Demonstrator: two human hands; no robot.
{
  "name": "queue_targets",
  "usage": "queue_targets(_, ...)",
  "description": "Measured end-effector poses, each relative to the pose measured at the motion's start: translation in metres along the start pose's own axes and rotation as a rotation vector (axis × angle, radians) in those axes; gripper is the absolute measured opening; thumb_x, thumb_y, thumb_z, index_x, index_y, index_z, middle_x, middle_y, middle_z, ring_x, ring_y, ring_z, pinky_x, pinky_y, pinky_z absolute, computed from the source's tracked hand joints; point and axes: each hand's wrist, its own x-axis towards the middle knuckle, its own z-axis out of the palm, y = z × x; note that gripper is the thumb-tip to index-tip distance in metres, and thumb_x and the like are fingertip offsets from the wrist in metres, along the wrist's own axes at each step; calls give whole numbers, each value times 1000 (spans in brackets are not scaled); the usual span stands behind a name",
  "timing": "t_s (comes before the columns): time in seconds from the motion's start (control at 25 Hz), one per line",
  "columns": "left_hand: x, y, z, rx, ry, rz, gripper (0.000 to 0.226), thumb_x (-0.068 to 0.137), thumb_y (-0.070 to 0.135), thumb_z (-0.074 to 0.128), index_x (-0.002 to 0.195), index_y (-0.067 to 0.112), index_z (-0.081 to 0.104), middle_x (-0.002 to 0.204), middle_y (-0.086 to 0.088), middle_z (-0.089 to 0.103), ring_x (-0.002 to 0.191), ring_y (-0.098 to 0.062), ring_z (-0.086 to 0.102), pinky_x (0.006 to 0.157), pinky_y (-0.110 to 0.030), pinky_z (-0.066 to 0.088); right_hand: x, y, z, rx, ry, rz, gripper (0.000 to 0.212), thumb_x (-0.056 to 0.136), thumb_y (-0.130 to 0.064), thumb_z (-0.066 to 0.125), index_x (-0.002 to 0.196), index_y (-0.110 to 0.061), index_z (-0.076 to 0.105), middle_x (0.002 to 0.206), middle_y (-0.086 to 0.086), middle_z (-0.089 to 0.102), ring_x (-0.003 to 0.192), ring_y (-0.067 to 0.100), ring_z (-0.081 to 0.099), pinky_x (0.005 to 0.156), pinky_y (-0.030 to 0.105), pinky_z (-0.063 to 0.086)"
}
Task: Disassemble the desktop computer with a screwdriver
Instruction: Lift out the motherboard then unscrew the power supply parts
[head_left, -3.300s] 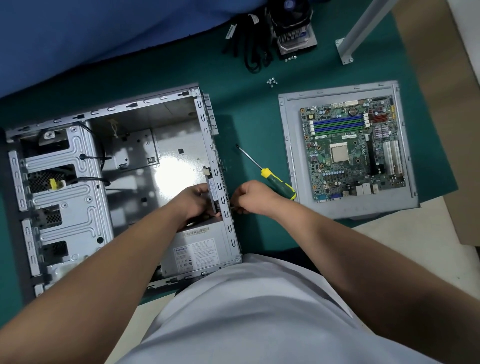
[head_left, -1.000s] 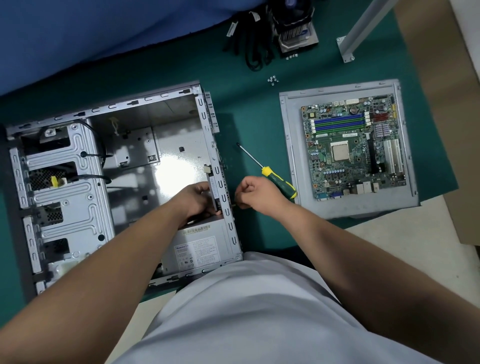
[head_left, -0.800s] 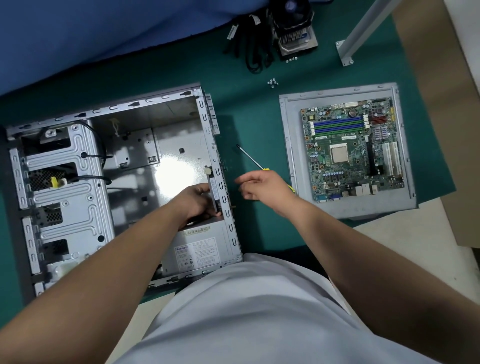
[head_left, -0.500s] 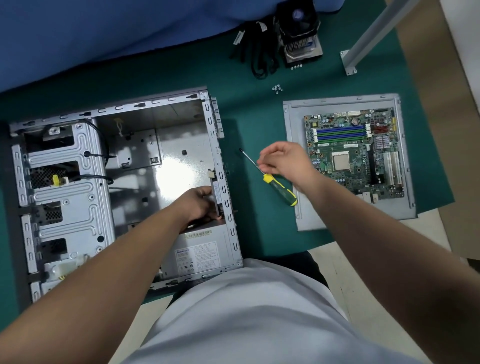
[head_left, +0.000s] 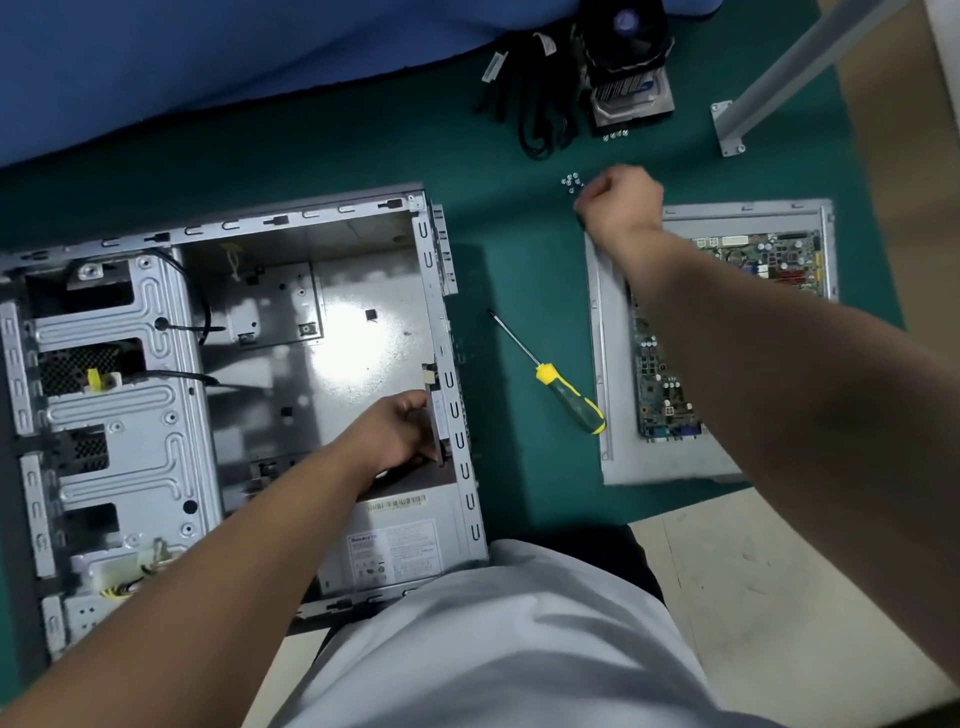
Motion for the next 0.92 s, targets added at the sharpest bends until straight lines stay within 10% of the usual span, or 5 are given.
queue_targets(0.4,17,-13,2,-119,-63,-3,72,86,-32,45,59,27,78,61,-1,73,52,-13,69,46,-23,52,27,-7,14,-19,51,90,24,86,-18,68,109,-17,74,115,8,72,106,29,69,91,24,52)
queue_targets(0.6,11,-8,5,-112,-59,12,67,86,-33,46,64,22,78,63,-5,74,51,-15,70,44,-21,52,11,3,5,29,55,31,30,91,-11,57,114,-16,75,117,9,72,109,26,67,96,24,51)
queue_targets(0.76,6,-3,2,-54,-30,24,56,86,-33,44,76,15,72,63,-6,73,49,-15,68,43,-21,49,-44,13,6,160,54,-19,31,95,-8,46,111,-12,72,108,7,73,85,18,63,61,12,46)
queue_targets(0.92,-1,7,-2,10,-14,44,48,91,-30,39,82,11,64,70,-8,69,49,-13,64,41,-22,47,-111,29,5,213,-60,-48,24,96,-11,53,111,-12,71,105,3,74,79,15,63,70,23,49)
